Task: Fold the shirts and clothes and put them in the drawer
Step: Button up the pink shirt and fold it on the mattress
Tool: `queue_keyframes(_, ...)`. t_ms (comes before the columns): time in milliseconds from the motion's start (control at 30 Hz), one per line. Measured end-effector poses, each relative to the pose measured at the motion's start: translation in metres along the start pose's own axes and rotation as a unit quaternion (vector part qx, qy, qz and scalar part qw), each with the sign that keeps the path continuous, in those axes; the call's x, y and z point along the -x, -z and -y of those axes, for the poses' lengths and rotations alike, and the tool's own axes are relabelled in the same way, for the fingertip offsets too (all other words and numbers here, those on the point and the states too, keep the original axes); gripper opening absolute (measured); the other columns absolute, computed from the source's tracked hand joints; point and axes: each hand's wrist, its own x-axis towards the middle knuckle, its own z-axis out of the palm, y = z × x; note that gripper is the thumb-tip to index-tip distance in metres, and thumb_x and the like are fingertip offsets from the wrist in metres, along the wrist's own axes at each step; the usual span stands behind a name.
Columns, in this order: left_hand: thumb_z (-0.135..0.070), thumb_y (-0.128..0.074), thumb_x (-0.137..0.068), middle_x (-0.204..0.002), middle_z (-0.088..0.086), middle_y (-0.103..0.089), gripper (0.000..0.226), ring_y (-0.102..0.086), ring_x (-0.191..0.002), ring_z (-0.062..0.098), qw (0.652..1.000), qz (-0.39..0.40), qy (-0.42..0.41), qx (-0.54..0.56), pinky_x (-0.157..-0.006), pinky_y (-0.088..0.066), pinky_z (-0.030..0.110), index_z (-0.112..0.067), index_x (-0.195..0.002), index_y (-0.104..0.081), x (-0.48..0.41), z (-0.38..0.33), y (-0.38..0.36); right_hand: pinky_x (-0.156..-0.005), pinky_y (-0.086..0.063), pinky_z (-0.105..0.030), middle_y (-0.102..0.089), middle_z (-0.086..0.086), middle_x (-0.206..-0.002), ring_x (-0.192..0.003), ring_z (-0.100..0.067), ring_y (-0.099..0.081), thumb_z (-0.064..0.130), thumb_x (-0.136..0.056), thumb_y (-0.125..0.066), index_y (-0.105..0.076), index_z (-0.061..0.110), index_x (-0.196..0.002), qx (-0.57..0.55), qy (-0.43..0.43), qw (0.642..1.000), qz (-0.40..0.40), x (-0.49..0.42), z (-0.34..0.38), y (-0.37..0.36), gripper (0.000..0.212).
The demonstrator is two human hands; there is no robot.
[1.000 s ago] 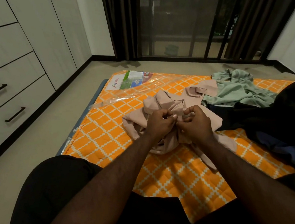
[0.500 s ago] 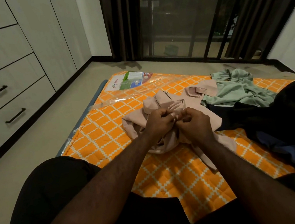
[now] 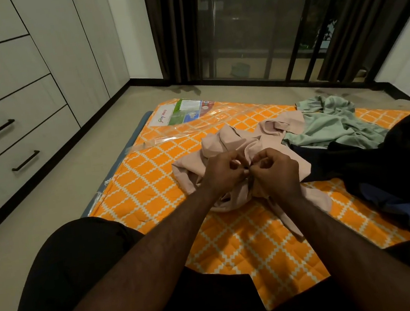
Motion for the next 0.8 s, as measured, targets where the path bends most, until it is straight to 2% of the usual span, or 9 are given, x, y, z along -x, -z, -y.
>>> queue_keyframes(67, -0.014, -0.082, -0.081, -0.099, -0.006, -0.076, 0.021, -0.068, -0.084, -0.002, 1.0, -0.002, -0.002, 0.006, -0.072, -0.056, 0.018, -0.017, -0.101, -0.079, -0.001, 0.003, 0.0, -0.061, -0.041, -0.002, -0.066, 0.014, -0.075, -0.07, 0.003, -0.062, 0.013, -0.082, -0.079, -0.073, 0.021, -0.092, 0.002, 0.012, 1.0, 0.002, 0.001, -0.002, -0.002, 0.014)
queue_keyframes(133, -0.014, -0.08, -0.083, -0.101, -0.003, -0.077, 0.021, -0.07, -0.089, 0.003, 1.0, 0.002, 0.002, 0.022, -0.076, -0.057, 0.02, -0.015, -0.104, -0.08, -0.002, 0.004, 0.0, -0.064, -0.042, -0.005, -0.067, 0.013, -0.079, -0.073, 0.002, -0.063, 0.015, -0.081, -0.081, -0.074, 0.021, -0.094, -0.002, 0.012, 1.0, 0.006, 0.002, -0.003, -0.003, 0.016)
queue_keyframes(200, -0.013, -0.078, -0.085, -0.098, -0.001, -0.078, 0.019, -0.072, -0.087, 0.004, 0.999, 0.002, 0.007, 0.051, -0.075, -0.057, 0.018, -0.013, -0.103, -0.08, -0.001, 0.002, -0.001, -0.067, -0.045, -0.01, -0.069, 0.012, -0.082, -0.077, -0.001, -0.066, 0.017, -0.081, -0.081, -0.074, 0.021, -0.097, -0.011, -0.002, 1.0, 0.008, 0.001, -0.004, -0.004, 0.018)
queue_keyframes(333, -0.009, -0.078, -0.087, -0.094, 0.001, -0.078, 0.017, -0.074, -0.086, 0.009, 0.993, -0.011, 0.025, 0.117, -0.075, -0.061, 0.026, -0.009, -0.103, -0.079, 0.002, 0.0, -0.001, -0.069, -0.052, -0.015, -0.072, 0.01, -0.083, -0.078, 0.001, -0.068, 0.02, -0.084, -0.081, -0.074, 0.021, -0.1, -0.053, -0.04, 0.998, 0.003, 0.0, -0.006, -0.004, 0.017)
queue_keyframes(400, -0.008, -0.077, -0.088, -0.094, 0.004, -0.077, 0.017, -0.074, -0.087, 0.011, 0.989, -0.01, 0.037, 0.146, -0.074, -0.062, 0.026, -0.007, -0.104, -0.078, 0.003, 0.0, -0.001, -0.074, -0.059, -0.023, -0.074, 0.01, -0.086, -0.08, 0.001, -0.068, 0.019, -0.086, -0.08, -0.074, 0.02, -0.101, -0.08, -0.06, 0.995, 0.006, -0.002, -0.008, -0.004, 0.016)
queue_keyframes(467, -0.008, -0.077, -0.088, -0.095, 0.005, -0.077, 0.017, -0.074, -0.088, 0.012, 0.989, -0.015, 0.04, 0.143, -0.074, -0.061, 0.026, -0.006, -0.105, -0.078, 0.003, 0.0, -0.001, -0.081, -0.062, -0.035, -0.075, 0.007, -0.089, -0.084, -0.004, -0.071, 0.018, -0.086, -0.08, -0.074, 0.02, -0.101, -0.108, -0.082, 0.991, 0.013, -0.004, -0.011, -0.005, 0.016)
queue_keyframes(567, -0.007, -0.076, -0.088, -0.095, 0.005, -0.078, 0.017, -0.075, -0.088, 0.013, 0.988, -0.027, 0.048, 0.143, -0.076, -0.063, 0.033, -0.007, -0.105, -0.078, 0.003, 0.001, -0.003, -0.083, -0.063, -0.045, -0.077, 0.004, -0.091, -0.087, -0.012, -0.074, 0.017, -0.086, -0.08, -0.074, 0.021, -0.1, -0.146, -0.11, 0.983, 0.025, -0.005, -0.014, -0.007, 0.016)
queue_keyframes(667, -0.007, -0.077, -0.087, -0.093, 0.004, -0.078, 0.017, -0.075, -0.085, 0.013, 0.99, -0.048, 0.05, 0.126, -0.076, -0.064, 0.037, -0.008, -0.104, -0.078, 0.004, 0.0, -0.005, -0.082, -0.063, -0.048, -0.077, 0.002, -0.093, -0.088, -0.015, -0.075, 0.014, -0.087, -0.08, -0.074, 0.018, -0.103, -0.164, -0.122, 0.978, 0.033, -0.006, -0.014, -0.007, 0.018)
queue_keyframes(800, -0.008, -0.077, -0.086, -0.092, 0.004, -0.078, 0.018, -0.073, -0.082, 0.009, 0.992, -0.064, 0.05, 0.094, -0.074, -0.063, 0.034, -0.009, -0.104, -0.079, 0.005, -0.002, -0.006, -0.082, -0.063, -0.048, -0.077, 0.001, -0.092, -0.087, -0.015, -0.074, 0.012, -0.086, -0.079, -0.074, 0.015, -0.105, -0.158, -0.115, 0.98, 0.037, -0.005, -0.012, -0.007, 0.02)
